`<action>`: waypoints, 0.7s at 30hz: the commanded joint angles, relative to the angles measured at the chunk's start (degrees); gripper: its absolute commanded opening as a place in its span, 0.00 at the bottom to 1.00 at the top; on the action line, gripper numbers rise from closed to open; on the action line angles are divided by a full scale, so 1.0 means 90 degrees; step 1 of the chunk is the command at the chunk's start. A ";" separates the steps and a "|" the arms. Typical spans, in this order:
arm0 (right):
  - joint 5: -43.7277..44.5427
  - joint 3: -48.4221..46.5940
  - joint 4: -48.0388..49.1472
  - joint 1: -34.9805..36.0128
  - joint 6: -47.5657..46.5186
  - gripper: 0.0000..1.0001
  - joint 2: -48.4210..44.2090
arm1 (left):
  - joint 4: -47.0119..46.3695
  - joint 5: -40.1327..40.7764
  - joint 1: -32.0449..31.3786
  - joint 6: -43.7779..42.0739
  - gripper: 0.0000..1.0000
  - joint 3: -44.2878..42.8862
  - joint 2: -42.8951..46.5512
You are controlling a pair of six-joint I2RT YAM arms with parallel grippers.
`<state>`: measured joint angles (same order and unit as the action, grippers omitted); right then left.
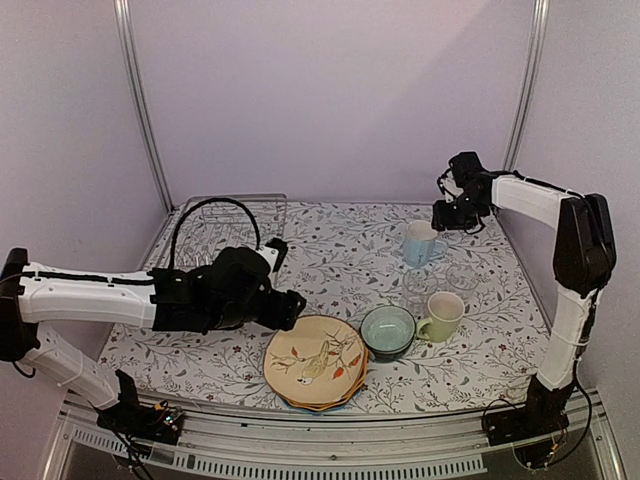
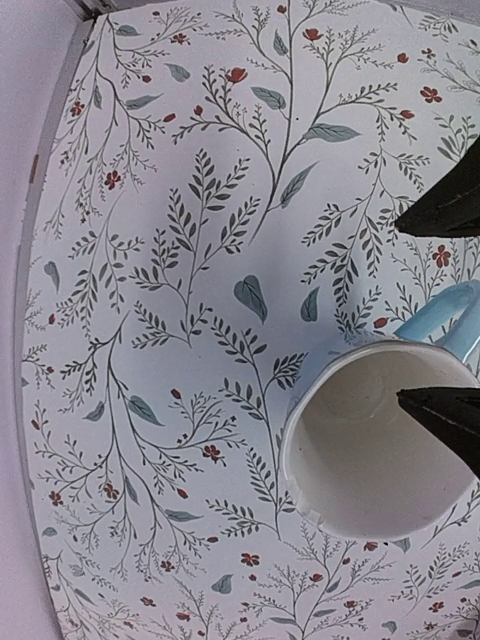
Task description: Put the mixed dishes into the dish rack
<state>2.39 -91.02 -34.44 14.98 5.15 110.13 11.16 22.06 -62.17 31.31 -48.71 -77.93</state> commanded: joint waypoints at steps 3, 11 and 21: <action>-0.0454 -0.0413 -0.0189 -0.0005 -0.0136 0.50 0.0503 | -0.0143 0.0113 -0.0033 -0.0144 0.82 -0.0195 -0.0155; -0.0653 -0.1274 -0.0654 -0.0013 -0.0229 0.35 0.1274 | -0.0128 0.0172 -0.0020 -0.0269 0.83 -0.0373 -0.0318; -0.0297 -0.1817 -0.1260 -0.0010 -0.0468 0.20 0.1715 | 0.0047 0.0231 0.0097 -0.0312 0.85 -0.0712 -0.0451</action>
<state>-1.85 -105.62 -42.59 14.98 2.07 123.59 11.03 23.49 -62.00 29.45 -53.45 -81.06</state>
